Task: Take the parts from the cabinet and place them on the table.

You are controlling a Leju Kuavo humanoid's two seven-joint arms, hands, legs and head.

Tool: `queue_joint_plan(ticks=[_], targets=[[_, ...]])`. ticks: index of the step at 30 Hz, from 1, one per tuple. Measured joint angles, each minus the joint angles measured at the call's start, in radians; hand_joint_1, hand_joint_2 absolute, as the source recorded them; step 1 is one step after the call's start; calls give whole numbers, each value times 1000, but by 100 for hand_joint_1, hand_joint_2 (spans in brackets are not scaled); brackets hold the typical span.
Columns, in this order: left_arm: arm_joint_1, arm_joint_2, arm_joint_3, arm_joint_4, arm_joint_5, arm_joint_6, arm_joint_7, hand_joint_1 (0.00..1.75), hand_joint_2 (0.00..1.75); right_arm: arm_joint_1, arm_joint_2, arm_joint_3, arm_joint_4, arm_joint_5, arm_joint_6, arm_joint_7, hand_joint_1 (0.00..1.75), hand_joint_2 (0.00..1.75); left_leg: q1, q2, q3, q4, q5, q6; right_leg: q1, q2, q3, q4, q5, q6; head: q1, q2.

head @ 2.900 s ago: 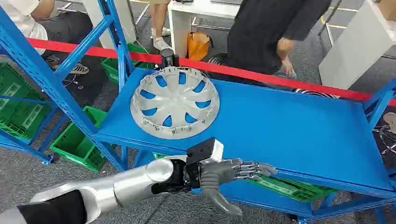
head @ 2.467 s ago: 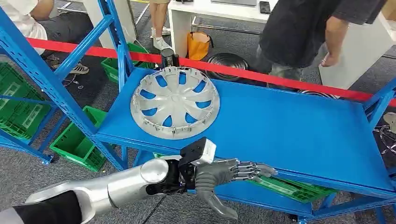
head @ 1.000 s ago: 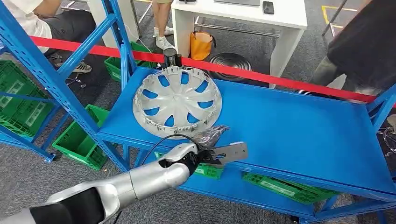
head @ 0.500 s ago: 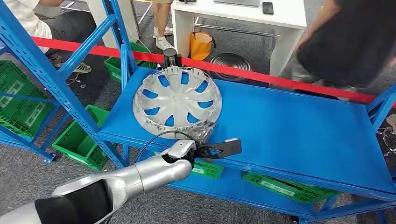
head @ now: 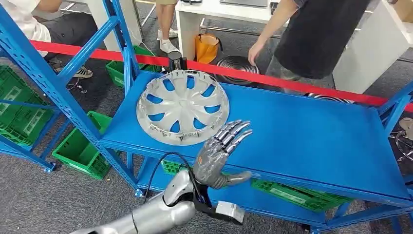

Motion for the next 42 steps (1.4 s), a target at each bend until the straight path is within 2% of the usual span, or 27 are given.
queue_joint_plan(ticks=[3,6,8,9,10,11,14,19,22,26,28,36,38,40,41,42], targets=[[28,-16,36,-54,29,0,-32,0,175,-1,1,3,0,1,2,-4,0,175,0,-2,0,0,0,0,0,0,0,0,0,0,0,0],[43,-25,58,-89,0,-1,-25,0,175,-3,1,12,0,1,3,-3,0,175,0,-4,0,0,0,0,1,-1,0,0,0,0,0,0],[39,-29,69,-94,-54,-1,81,0,175,-4,0,17,0,-2,2,5,0,175,1,-7,0,0,0,0,1,-2,-1,0,0,0,0,0],[23,-29,69,-85,-56,-1,190,0,175,-4,0,18,0,-4,2,9,0,175,1,-9,0,0,0,0,1,-3,-1,0,0,0,0,0],[-1,-27,69,-68,-47,-2,262,0,175,-5,0,19,0,-7,1,13,0,175,1,-11,0,0,1,-1,1,-5,0,0,0,0,0,0],[-19,-27,77,-49,-40,-2,290,0,175,-5,0,21,0,-8,1,15,0,175,1,-13,0,0,1,-1,1,-5,0,0,0,0,0,0],[-56,-39,125,9,-29,-2,249,0,175,-7,0,25,0,-7,0,15,0,175,1,-17,-1,0,2,-2,2,-8,0,0,0,0,0,0],[-97,-55,180,91,-29,-2,259,0,175,-8,0,26,0,-6,0,15,0,175,1,-18,-2,0,3,-3,2,-10,0,0,0,0,0,0],[-131,-63,193,143,-26,-2,335,0,175,-11,0,28,0,0,2,22,0,175,1,-20,-3,0,3,-3,2,-11,-1,0,0,0,0,0],[-244,-67,179,283,82,-14,513,0,175,-22,0,45,0,6,17,37,0,175,1,-21,-3,0,3,-3,2,-11,-1,0,0,0,0,0],[-287,-68,167,351,126,-17,534,0,175,-24,0,50,0,8,19,41,0,175,1,-21,-3,0,4,-3,2,-11,-1,0,0,0,0,0],[-297,-68,163,366,132,-22,545,0,175,-25,0,51,1,8,19,42,0,175,1,-21,-3,0,4,-3,1,-11,-1,0,0,0,0,0],[-323,-69,145,412,147,-53,598,0,175,-26,0,53,1,9,21,45,0,175,1,-21,-3,1,4,-3,1,-11,-1,0,0,0,0,0],[-346,-68,130,451,161,-115,661,0,175,-28,0,56,1,9,25,48,0,175,1,-20,-3,1,4,-3,1,-11,-1,0,0,0,0,0],[-395,-63,82,551,218,-375,822,0,175,-36,0,72,2,12,40,62,0,175,1,-18,-4,1,4,-3,1,-10,-1,0,0,0,0,0],[-408,-56,47,624,300,-533,868,0,175,-39,-1,76,5,12,51,68,0,175,1,-15,-4,0,4,-3,1,-10,-1,0,0,0,0,0]])
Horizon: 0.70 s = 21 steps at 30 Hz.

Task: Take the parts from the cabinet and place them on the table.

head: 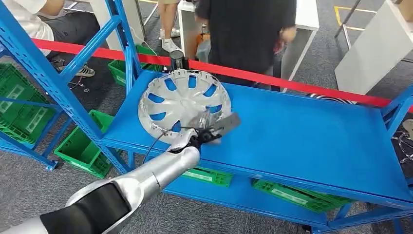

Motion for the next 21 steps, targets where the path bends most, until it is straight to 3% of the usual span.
queue_joint_plan(ticks=[3,7,11,13,15,18,21], targets=[[-30,3,-25,43,70,-36,-30,0,175,-3,0,8,1,0,2,0,0,175,0,1,1,0,0,0,0,-1,2,0,0,0,0,0],[-27,2,-29,67,190,105,-225,0,175,-2,1,19,2,-8,-2,-11,0,175,0,4,2,-1,0,0,0,-1,0,0,0,0,0,0],[-20,1,-36,84,224,204,-290,0,175,0,1,23,2,-14,-5,-22,0,175,0,8,1,-1,1,1,0,3,0,0,3,-1,0,0],[-22,-3,-46,90,197,255,-247,0,175,1,1,24,3,-19,-8,-24,0,175,0,8,1,-1,1,2,0,3,0,0,3,-1,0,0],[-28,-5,-67,95,142,235,-153,0,175,1,1,24,4,-21,-9,-23,0,175,0,7,1,0,1,2,0,3,0,0,3,-1,0,0],[-56,-4,-115,112,101,46,19,0,175,-1,1,24,5,-17,-3,-16,0,175,0,7,1,-1,1,2,0,3,1,0,3,-1,0,0],[-96,1,-155,136,100,-124,112,0,175,-6,1,26,5,-5,3,-1,0,175,0,8,2,-1,1,2,0,3,3,0,3,-1,0,0]])
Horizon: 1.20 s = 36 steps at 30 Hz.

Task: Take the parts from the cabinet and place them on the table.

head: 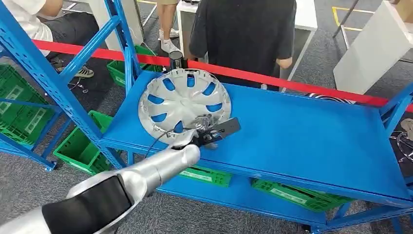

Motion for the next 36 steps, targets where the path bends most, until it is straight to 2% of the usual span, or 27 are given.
queue_joint_plan(ticks=[4,7,10,11,12,16,19,24,28,32,36], targets=[[-30,8,-39,19,8,-116,58,0,175,-8,2,10,0,13,9,13,0,175,0,5,4,0,-1,1,0,0,4,0,0,0,0,0],[-45,14,-60,31,23,-169,88,0,175,-13,5,24,0,21,11,19,0,175,0,12,12,-1,-5,1,0,2,12,0,-4,0,0,0],[-53,22,-70,39,35,-206,93,0,175,-16,6,30,0,27,13,23,0,175,1,17,24,-4,-10,2,1,4,21,-1,-8,-1,1,0],[-56,22,-71,40,35,-210,94,16,175,-18,6,33,0,28,13,24,0,175,1,17,24,-4,-9,2,1,5,21,0,-8,-1,0,0],[-63,22,-74,42,37,-213,94,175,175,-21,7,36,0,29,13,25,0,175,1,17,22,-4,-9,2,1,5,19,0,-6,-2,0,0],[-69,23,-90,42,43,-183,94,175,175,-27,9,48,0,26,13,29,0,175,1,16,18,-4,-4,1,2,6,16,0,-2,-2,1,0],[-66,27,-105,42,29,-114,83,175,175,-26,9,48,0,19,13,29,0,175,2,17,18,-4,-4,0,3,8,15,0,-2,-3,0,0],[-48,27,-130,43,3,-12,17,175,175,-22,9,48,1,4,13,16,0,175,3,15,19,-4,-5,-1,3,8,14,0,-2,-4,0,0],[-34,27,-144,43,-8,40,-36,175,175,-19,8,48,1,-3,13,8,0,175,3,12,19,-6,-5,-2,3,8,14,0,-4,-5,0,0],[-28,30,-151,48,-13,49,-89,175,175,-17,7,48,2,-5,13,8,0,175,2,9,20,-6,-5,-2,3,8,15,0,-4,-4,0,0],[-28,31,-157,49,-13,49,-96,175,175,-17,7,48,4,-5,13,8,0,175,2,7,19,-6,-5,-2,3,7,15,0,-4,-5,0,0]])
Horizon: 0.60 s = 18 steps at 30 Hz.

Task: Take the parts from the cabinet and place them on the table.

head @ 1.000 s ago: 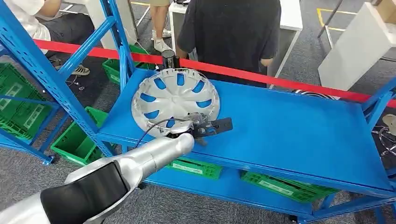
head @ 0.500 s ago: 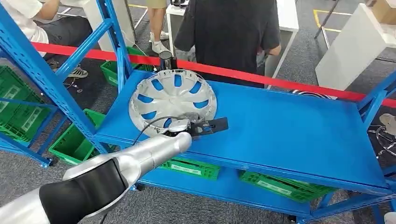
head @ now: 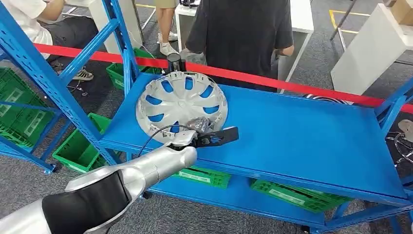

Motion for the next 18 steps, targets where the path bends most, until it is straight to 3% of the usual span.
queue_joint_plan(ticks=[3,9,18], targets=[[2,1,-8,5,-2,15,-5,175,175,1,0,0,0,-2,-1,0,0,175,0,-1,0,0,0,0,0,-1,0,0,-1,0,0,0],[25,2,-20,8,-43,121,-68,175,175,6,-1,0,1,-12,-7,-12,0,175,0,-2,-1,0,0,0,0,-1,-1,-1,-1,0,0,0],[34,5,-32,10,-67,147,-117,175,175,7,-1,0,3,-14,-8,-16,0,175,0,-5,-2,0,0,0,0,-4,0,-2,-1,0,0,0]])
